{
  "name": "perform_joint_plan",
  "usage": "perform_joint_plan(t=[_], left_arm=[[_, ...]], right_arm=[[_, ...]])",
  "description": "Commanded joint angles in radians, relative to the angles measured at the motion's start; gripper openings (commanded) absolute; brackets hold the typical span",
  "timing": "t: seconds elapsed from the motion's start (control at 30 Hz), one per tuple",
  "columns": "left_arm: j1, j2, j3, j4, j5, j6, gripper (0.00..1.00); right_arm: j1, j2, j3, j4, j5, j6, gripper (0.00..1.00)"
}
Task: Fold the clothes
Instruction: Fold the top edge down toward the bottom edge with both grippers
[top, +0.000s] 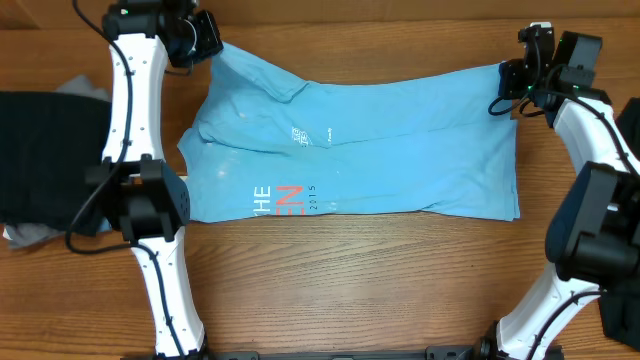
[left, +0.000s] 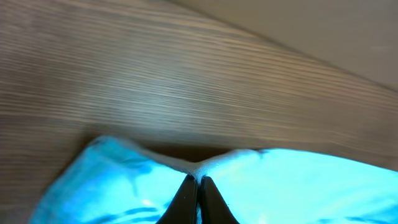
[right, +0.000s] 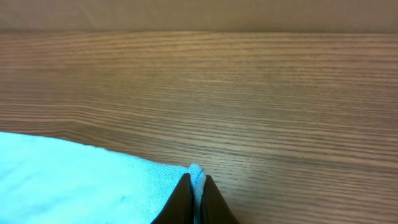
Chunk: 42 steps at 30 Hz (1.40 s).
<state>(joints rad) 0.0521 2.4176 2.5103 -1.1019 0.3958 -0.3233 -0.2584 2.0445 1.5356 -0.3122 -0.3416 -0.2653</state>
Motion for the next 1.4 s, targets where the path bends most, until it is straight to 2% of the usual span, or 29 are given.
perform_joint_plan(t=[0.0,0.07,0.43,0.87,1.07,1.23,1.37], left_arm=[[-0.016,-0.113,0.027,-0.046,0.104,-0.063,0.04],[-0.026,-0.139,0.027,-0.084,0.104,-0.067,0.04],[-0.061,-0.175,0.027,-0.367,0.114,-0.042,0.04],[-0.032,-0.176,0.027,-0.575,0.164,-0.007,0.04],[-0.028,-0.205,0.027,-0.588,0.287,0.043,0.04],[-0.028,-0.284,0.027,-0.588,0.216,0.034,0.04],[-0.033,-0.344,0.026,-0.588,0.203,0.027,0.04]], right_arm=[[0.005,-0.072,0.031,-0.054,-0.047,-0.063,0.04],[0.008,-0.081,0.031,-0.097,-0.069,-0.104,0.04],[0.006,-0.090,0.031,-0.252,-0.071,-0.137,0.04],[-0.001,-0.195,0.031,-0.462,-0.035,-0.159,0.04],[-0.014,-0.229,0.031,-0.539,-0.011,-0.158,0.04],[-0.014,-0.229,0.031,-0.616,0.001,-0.157,0.04],[-0.014,-0.229,0.031,-0.640,0.027,-0.092,0.04]])
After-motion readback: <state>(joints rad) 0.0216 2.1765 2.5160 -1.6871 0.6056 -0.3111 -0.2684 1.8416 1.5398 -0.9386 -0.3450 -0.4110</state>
